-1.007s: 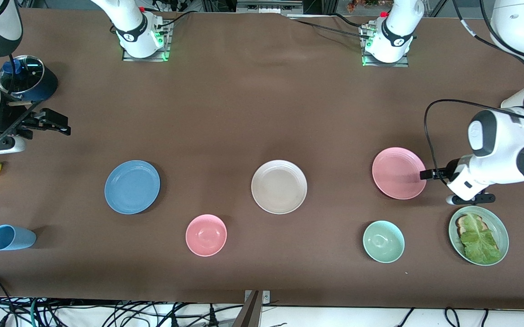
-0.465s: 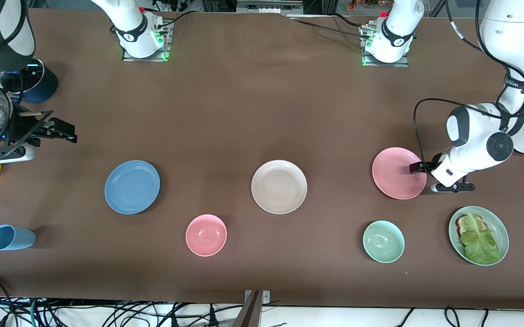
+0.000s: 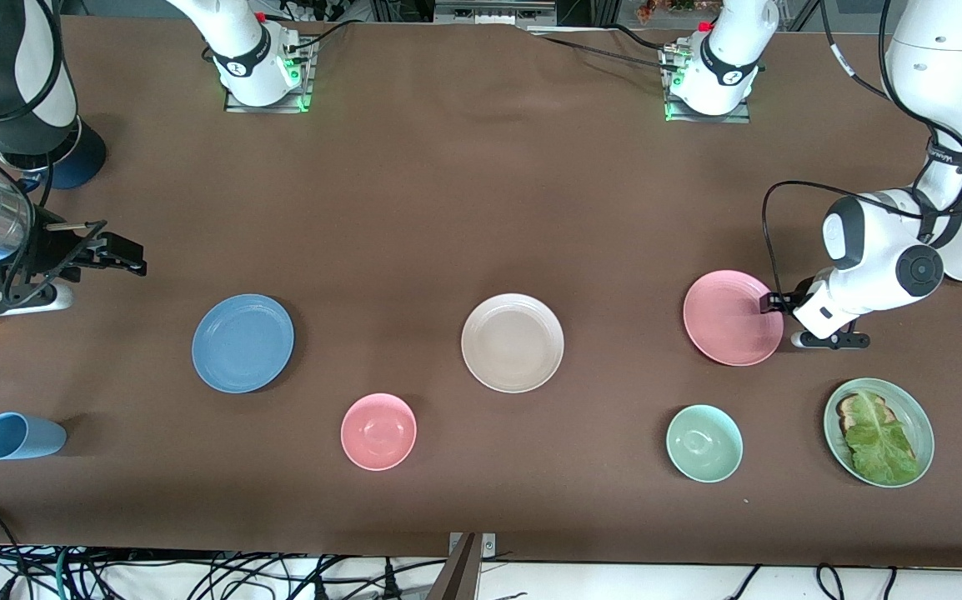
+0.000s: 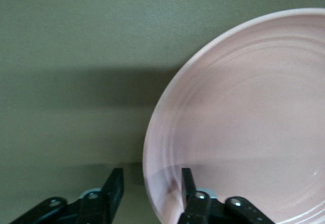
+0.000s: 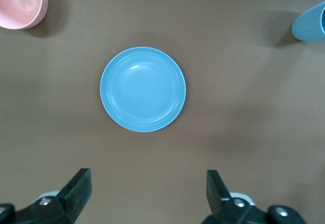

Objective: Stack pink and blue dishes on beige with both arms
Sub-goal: 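Grasp the pink plate rim with the left gripper, then slide the pink plate onto the beige plate with the left gripper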

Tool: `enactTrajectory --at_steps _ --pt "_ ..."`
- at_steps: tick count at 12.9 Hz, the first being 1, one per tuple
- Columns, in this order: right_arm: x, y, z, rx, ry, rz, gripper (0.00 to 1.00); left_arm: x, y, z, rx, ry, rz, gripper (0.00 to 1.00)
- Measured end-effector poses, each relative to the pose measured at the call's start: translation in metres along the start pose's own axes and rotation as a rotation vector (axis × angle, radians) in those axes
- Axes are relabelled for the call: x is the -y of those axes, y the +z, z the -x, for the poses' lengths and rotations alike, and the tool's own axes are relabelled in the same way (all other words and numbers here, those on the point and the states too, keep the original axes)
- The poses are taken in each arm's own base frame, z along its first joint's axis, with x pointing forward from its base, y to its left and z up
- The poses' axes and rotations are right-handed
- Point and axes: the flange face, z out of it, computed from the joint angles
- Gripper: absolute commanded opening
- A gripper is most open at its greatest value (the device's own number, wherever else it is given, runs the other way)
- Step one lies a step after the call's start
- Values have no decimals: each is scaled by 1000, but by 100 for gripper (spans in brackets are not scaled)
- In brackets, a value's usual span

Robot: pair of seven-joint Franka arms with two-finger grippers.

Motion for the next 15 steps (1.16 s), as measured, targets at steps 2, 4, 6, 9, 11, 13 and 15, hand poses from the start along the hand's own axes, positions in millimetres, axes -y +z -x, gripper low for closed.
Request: enactTrajectory --at_steps 2,4,6,9,11,13,15 --pt "-4 7 -3 3 -1 1 100 -6 -3 -3 -8 11 1 0" --pt "-5 10 -5 3 -1 2 100 -12 -16 -12 -10 23 4 0" --pt "-5 14 -8 0 -1 3 100 -16 -36 -22 40 32 12 0" --pt "-7 24 -14 -8 -1 7 100 -34 -73 -34 115 35 32 0" --pt "-13 35 -19 -8 6 -4 100 -57 -96 -41 137 17 68 0" --pt "-22 49 -24 -6 6 -14 100 -83 -113 -44 145 -4 102 0" --pt "-29 66 -32 -10 -7 -12 100 -113 -123 -45 142 -47 126 0"
